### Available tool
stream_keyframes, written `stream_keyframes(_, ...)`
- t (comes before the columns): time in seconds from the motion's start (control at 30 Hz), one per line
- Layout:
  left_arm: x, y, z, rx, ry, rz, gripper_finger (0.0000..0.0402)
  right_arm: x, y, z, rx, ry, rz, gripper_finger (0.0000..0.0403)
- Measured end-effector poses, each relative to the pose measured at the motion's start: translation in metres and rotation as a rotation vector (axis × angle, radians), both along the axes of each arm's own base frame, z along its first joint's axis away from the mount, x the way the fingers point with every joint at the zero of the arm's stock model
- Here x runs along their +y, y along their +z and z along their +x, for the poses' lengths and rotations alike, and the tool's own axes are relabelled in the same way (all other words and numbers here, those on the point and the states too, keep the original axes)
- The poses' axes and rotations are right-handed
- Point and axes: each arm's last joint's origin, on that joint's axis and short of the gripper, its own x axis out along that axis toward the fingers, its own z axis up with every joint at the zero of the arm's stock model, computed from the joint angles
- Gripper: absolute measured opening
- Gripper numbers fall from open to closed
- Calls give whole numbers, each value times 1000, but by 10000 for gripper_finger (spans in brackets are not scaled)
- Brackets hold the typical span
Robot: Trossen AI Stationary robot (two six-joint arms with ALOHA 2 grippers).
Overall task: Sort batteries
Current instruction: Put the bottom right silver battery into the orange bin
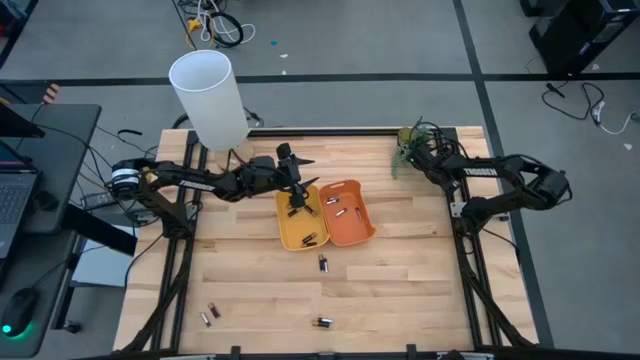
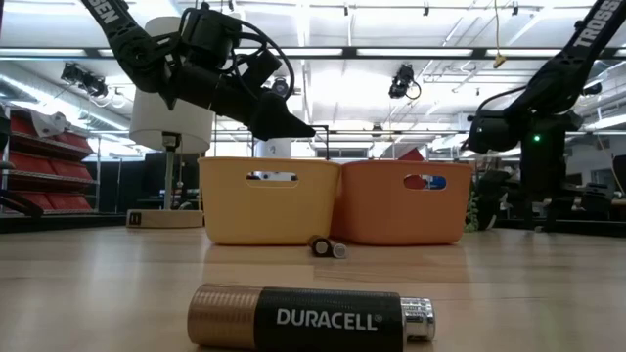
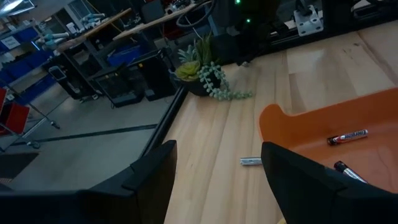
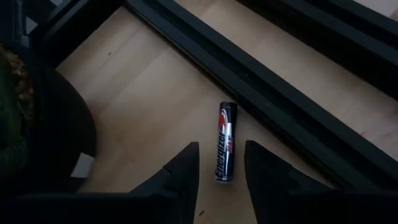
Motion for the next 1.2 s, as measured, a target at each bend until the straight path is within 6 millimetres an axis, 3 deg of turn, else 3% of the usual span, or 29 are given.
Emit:
stream_keyframes(0.17, 0, 0, 0, 4, 0, 0, 253, -1, -4, -1, 39, 32, 36, 101)
stream_keyframes(0.47, 0, -1, 0, 16, -2, 7, 253, 6, -4, 1, 57, 88, 92, 12)
stream_keyframes(0.73, 0, -4, -1, 45, -2, 2, 253, 26, 9, 17, -68, 297, 129, 14)
stream_keyframes(1.2, 6, 11, 0, -153, 39, -77, 253, 70, 32, 48, -200, 797, 91, 15)
